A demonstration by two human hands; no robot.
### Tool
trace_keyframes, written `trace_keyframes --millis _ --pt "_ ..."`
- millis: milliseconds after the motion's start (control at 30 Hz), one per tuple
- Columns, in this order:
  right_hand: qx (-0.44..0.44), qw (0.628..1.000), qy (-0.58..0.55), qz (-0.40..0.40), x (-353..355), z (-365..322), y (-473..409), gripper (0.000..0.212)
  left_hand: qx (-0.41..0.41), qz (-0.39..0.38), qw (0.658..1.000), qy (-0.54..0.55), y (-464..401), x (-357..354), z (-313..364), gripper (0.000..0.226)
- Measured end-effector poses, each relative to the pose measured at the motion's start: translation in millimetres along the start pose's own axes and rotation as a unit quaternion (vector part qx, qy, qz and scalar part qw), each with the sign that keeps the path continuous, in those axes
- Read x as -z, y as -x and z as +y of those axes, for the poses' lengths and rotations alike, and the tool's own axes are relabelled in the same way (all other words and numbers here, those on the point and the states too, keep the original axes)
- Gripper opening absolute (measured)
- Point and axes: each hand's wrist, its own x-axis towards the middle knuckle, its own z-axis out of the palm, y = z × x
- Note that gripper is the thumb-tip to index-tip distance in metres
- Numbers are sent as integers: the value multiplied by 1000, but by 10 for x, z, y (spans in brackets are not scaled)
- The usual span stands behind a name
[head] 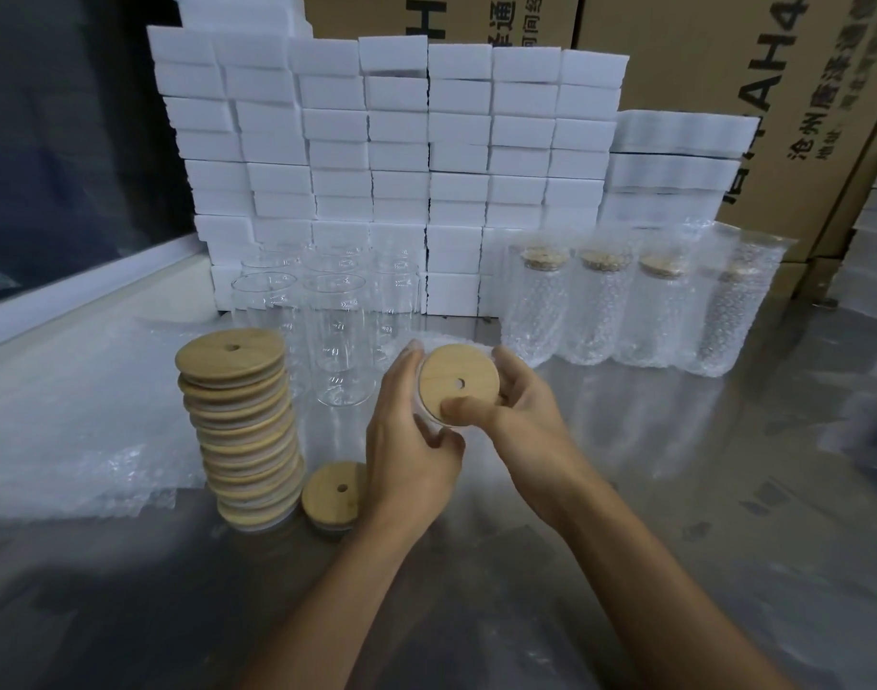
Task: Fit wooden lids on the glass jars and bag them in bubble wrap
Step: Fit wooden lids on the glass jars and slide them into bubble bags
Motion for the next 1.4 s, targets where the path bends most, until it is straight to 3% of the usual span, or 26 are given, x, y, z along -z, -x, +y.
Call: trace_keyframes --millis 100,333,400,600,867,1167,1300,1400 --pt "-9 999 14 47 -17 57 -28 82 -53 -3 998 -27 32 -44 10 90" --pt "-1 990 84 117 10 179 -75 83 -128 -32 989 -63 84 -71 19 94" --pt "3 983 123 137 19 197 -63 76 -146 -53 986 -65 117 -76 46 95" --pt "34 947 240 212 105 261 -66 29 -195 -69 975 -83 159 -84 109 90" --pt "58 921 295 249 128 207 -51 36 -227 -16 971 -72 89 -31 94 83" --pt "202 922 157 289 57 131 -30 27 -300 -1 944 -138 136 30 198 65" --pt "202 922 75 323 79 93 -58 28 -274 2 958 -91 108 78 179 87" --pt "138 931 -53 335 172 38 -125 32 -215 -53 972 -75 80 91 95 110"
